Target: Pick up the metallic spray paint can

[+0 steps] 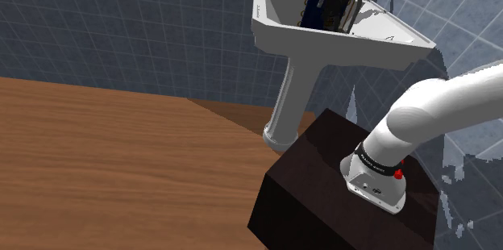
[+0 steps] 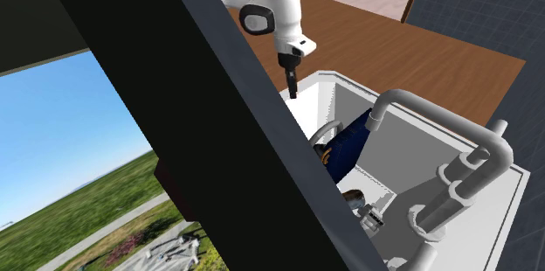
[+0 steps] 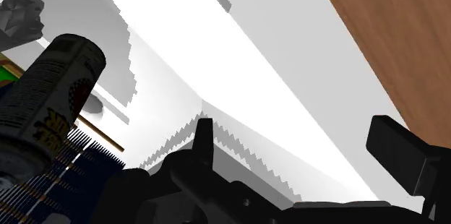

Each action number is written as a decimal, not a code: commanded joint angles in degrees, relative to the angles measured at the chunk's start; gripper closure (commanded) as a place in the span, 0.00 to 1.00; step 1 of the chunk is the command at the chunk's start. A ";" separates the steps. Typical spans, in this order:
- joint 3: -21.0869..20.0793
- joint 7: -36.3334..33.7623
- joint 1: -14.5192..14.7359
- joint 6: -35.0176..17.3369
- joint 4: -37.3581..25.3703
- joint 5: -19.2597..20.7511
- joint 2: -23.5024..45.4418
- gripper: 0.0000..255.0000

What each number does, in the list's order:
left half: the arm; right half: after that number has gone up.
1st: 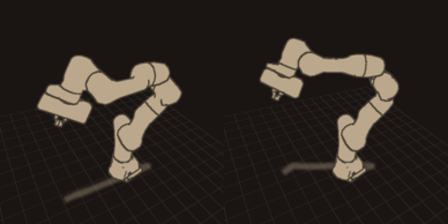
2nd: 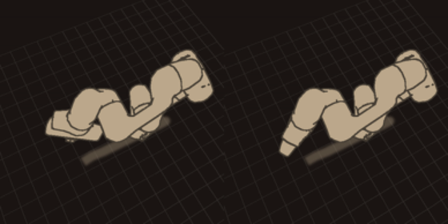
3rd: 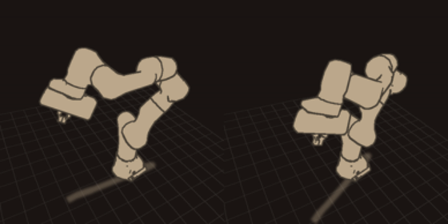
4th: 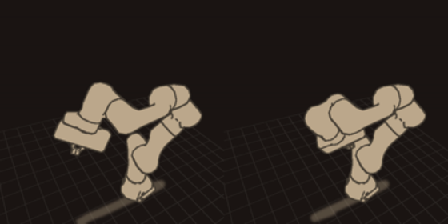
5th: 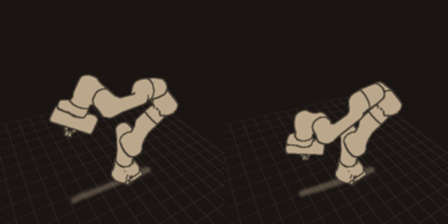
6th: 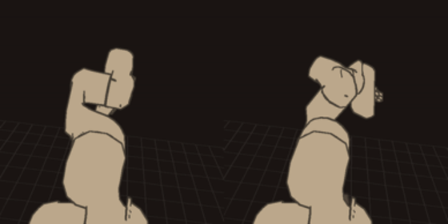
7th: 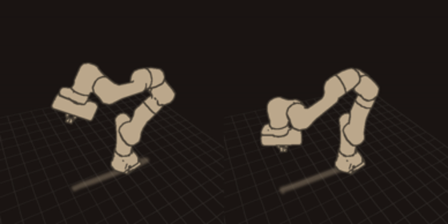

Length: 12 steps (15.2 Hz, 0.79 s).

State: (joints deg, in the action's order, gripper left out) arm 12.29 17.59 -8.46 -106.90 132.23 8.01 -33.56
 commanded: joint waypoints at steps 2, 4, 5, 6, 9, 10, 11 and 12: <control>2.52 1.99 -1.29 -3.11 -1.61 1.72 3.63 0.00; 4.10 3.17 -2.00 -5.07 -2.97 2.55 6.21 0.00; 4.90 3.77 -2.33 -6.02 -3.72 2.89 7.54 0.00; 5.69 4.37 -2.65 -6.96 -4.53 3.18 8.90 0.00; 8.09 6.25 -3.52 -9.65 -7.28 3.68 13.12 0.00; 8.88 6.90 -3.79 -10.50 -8.29 3.72 14.58 0.00; 9.66 7.58 -4.06 -11.32 -9.36 3.69 16.06 0.00; 10.46 8.27 -4.32 -12.12 -10.48 3.58 17.57 0.00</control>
State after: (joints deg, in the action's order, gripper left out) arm 21.63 24.75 -12.41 -117.93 122.95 11.67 -17.76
